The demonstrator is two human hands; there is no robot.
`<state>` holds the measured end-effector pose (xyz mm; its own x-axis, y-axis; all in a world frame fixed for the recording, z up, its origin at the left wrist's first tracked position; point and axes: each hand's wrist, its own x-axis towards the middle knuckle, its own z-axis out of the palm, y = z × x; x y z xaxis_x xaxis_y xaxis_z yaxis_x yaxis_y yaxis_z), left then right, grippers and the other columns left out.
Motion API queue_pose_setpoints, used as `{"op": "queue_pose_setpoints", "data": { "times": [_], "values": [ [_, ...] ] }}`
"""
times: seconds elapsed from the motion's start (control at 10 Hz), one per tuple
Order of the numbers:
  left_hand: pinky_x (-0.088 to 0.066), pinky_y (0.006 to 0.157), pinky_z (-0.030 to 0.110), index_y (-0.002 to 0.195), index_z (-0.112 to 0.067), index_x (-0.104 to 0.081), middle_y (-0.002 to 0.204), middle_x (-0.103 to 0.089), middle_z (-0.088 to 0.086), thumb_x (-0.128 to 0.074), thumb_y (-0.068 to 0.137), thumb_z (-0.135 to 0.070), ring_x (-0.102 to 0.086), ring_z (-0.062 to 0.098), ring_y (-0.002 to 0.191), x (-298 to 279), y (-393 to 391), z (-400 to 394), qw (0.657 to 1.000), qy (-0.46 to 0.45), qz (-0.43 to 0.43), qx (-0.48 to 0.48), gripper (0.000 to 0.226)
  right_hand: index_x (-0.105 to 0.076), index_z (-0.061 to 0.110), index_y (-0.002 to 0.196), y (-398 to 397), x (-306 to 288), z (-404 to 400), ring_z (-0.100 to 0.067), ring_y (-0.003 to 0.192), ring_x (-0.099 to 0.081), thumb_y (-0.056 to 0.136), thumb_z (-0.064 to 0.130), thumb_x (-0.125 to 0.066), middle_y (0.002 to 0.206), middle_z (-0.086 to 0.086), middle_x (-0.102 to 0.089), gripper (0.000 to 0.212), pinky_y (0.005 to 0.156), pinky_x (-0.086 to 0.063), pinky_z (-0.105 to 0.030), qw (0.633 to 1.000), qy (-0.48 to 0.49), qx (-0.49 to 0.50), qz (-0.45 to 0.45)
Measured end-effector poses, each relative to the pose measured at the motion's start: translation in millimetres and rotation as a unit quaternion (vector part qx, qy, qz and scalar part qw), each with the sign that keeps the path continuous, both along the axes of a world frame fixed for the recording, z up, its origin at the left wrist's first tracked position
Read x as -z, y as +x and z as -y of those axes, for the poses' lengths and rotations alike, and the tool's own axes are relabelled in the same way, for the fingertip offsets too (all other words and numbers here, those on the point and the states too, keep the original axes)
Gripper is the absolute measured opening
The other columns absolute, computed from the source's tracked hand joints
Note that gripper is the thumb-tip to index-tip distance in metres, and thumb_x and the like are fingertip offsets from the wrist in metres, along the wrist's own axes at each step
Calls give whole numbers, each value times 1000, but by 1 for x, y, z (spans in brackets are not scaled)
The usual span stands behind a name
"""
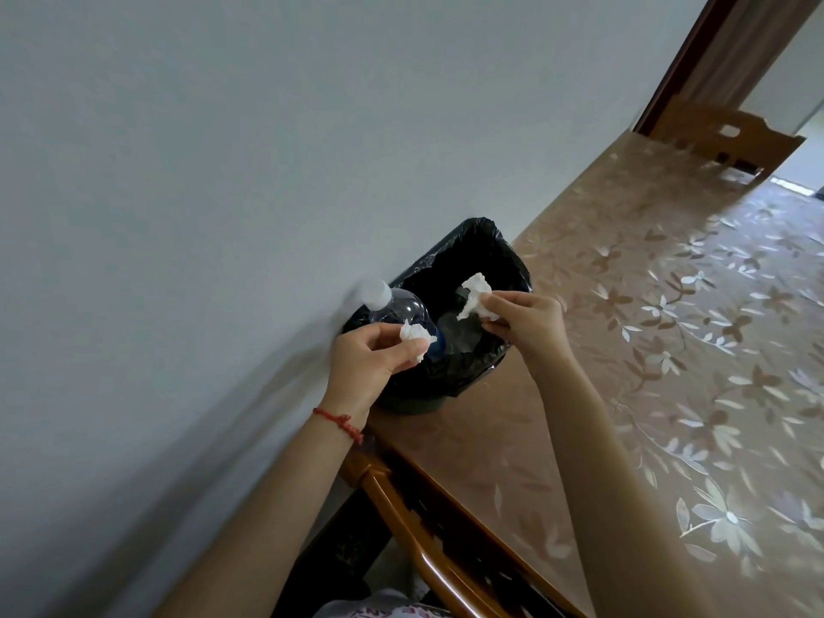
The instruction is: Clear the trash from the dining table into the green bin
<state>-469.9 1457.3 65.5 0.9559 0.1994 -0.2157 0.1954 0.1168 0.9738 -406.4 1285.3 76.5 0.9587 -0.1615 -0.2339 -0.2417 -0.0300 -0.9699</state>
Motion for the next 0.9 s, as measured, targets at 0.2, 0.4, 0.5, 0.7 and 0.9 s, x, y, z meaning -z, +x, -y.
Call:
{"op": "queue_pose_setpoints", "data": {
  "times": [0.2,0.4,0.5,0.7,0.9],
  "values": [
    [-56,63,19,72,-17,-68,72,-69,1,-73,71,-3,-66,11,71,-4,4,9,1000,-14,8,13,15,-70,7,95,-6,5,12,-18,82,-69,78,17,-72,84,-8,-71,20,78,-56,-26,1000,-11,6,12],
    [-54,65,17,80,-12,-69,78,-69,4,-72,74,-7,-66,9,72,-11,15,32,998,13,39,44,9,-71,9,94,-33,11,35,-19,87,-69,79,18,-71,90,-12,-71,18,79,-54,-28,999,21,34,14],
    [-55,67,21,78,-15,-68,76,-68,3,-72,74,-8,-65,12,71,-17,29,47,997,33,48,51,9,-71,12,91,-47,14,47,-19,87,-69,79,17,-70,88,-12,-71,12,79,-54,-28,998,43,55,8],
    [-57,79,41,65,-18,-64,70,-65,2,-72,72,-6,-66,22,75,-16,68,68,995,85,38,44,16,-70,8,93,-65,22,70,-22,88,-70,79,14,-70,87,-13,-71,15,83,-55,-30,994,57,90,-5],
    [-54,84,43,88,-7,-68,83,-66,7,-74,71,-11,-66,26,88,2,85,77,994,106,10,30,19,-71,12,88,-71,27,79,-23,89,-70,79,14,-71,89,-15,-72,10,82,-53,-30,994,62,94,2]
  ]
}}
